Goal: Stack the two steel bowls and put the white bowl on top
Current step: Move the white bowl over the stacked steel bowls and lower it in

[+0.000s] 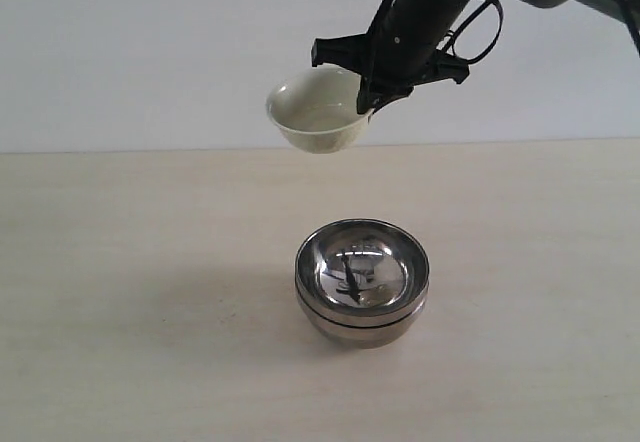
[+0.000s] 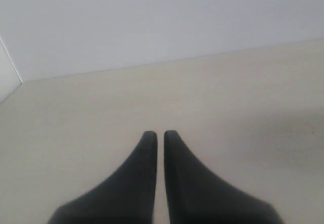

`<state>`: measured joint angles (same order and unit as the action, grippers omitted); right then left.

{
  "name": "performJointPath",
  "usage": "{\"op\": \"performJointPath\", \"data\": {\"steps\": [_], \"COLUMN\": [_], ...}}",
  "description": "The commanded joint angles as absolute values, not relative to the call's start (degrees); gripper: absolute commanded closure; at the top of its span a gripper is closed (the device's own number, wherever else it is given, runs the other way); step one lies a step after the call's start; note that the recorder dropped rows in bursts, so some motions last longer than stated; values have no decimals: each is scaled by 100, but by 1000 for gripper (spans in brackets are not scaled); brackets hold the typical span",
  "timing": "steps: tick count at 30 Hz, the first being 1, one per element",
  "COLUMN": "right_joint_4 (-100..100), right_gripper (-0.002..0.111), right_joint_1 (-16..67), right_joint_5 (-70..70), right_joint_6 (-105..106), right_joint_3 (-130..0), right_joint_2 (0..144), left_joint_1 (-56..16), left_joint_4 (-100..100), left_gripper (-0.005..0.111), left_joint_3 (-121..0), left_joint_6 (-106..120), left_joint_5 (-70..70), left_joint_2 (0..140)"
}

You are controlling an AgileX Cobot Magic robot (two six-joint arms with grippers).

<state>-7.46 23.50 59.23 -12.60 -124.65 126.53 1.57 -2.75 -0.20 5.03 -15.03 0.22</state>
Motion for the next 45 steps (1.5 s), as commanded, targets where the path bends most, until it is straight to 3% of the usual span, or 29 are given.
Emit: {"op": "performJointPath", "data": {"steps": [1,15,31,45], "right_joint_4": [-867,-841,-1345,-2234], "right_gripper": [108,108,108,108], "right_joint_1": [2428,2514,2514,2317], "right_joint_5": [6209,6666,4682,3877], "right_joint_6": [-1198,-1123,-704,251], "right_joint_3": [-12464,-12159,-8444,-6814], "right_joint_2": [12466,12009,10208,9664], "left_joint_1": [173,173,173,173], "left_joint_4": [-236,-236,-236,-236], "left_gripper": [103,103,103,103], "left_joint_3": [0,0,0,0], "left_joint_6": [447,447,447,447], "left_joint_5": [-1465,-1465,-1465,-1465], "left_joint_2": [0,0,0,0]}}
